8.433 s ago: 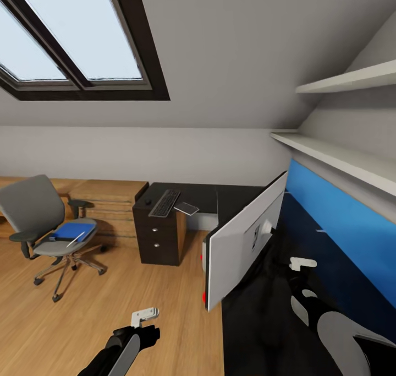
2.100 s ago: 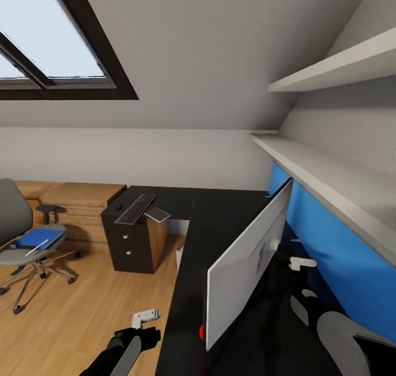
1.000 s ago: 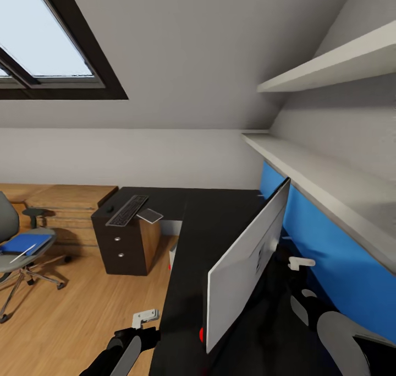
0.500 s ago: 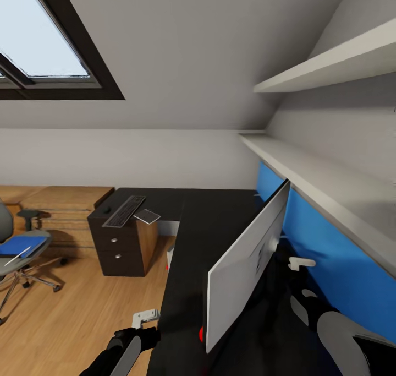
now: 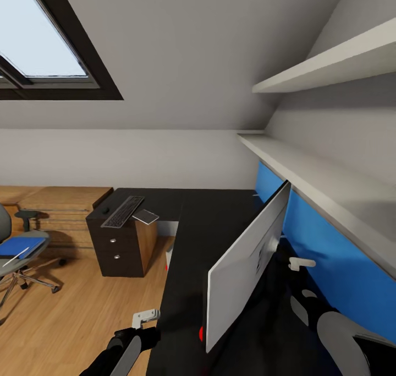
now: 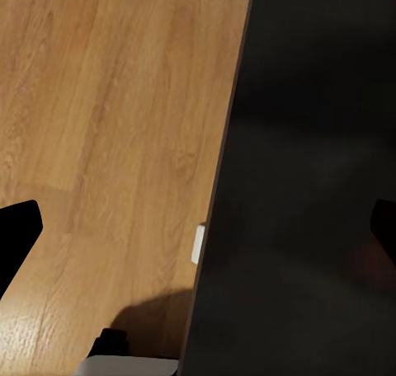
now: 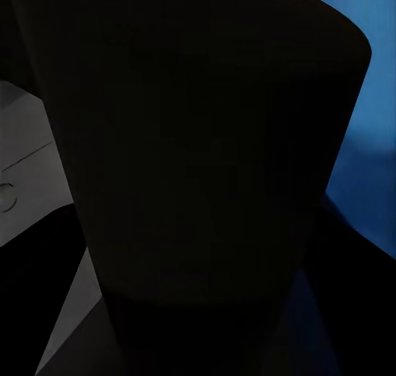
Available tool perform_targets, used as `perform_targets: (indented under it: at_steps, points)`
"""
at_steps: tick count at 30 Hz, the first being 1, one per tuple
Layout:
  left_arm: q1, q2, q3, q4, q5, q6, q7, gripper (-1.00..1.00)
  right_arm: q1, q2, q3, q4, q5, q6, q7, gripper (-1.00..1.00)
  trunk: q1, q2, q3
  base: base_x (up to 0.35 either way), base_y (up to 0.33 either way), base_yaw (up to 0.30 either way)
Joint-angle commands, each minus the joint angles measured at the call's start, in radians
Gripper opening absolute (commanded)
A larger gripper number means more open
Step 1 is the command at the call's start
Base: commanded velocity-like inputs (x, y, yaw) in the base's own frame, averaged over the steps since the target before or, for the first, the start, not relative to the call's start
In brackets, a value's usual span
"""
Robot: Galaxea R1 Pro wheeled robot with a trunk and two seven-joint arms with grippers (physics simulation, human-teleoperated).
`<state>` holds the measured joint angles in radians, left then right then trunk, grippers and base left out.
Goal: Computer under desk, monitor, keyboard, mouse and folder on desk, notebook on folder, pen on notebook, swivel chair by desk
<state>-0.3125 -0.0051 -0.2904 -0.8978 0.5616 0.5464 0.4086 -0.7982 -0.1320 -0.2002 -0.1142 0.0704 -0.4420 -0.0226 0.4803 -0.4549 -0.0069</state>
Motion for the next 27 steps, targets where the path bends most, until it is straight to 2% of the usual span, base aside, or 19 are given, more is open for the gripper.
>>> perform_targets:
  at_steps: [1, 18, 27]
  points:
    - [0.000, 0.000, -0.003, -0.001, 0.011, 0.002, 0.010, 1.00, -0.001, 0.000, -0.007, 0.001, 0.008, -0.003, -0.002, -1.00, 0.000, -0.001, -0.001, 0.000, 0.000, 0.000]
    - [0.000, 0.000, -0.003, -0.001, 0.009, 0.001, 0.010, 1.00, -0.001, 0.002, -0.007, 0.001, 0.009, -0.003, -0.002, -1.00, 0.000, -0.001, -0.001, 0.000, 0.000, -0.003]
    - [0.000, 0.000, -0.004, -0.001, 0.011, 0.001, 0.010, 1.00, -0.001, 0.001, -0.008, 0.001, 0.009, -0.003, -0.002, -1.00, 0.000, -0.001, -0.001, 0.000, 0.000, -0.168]
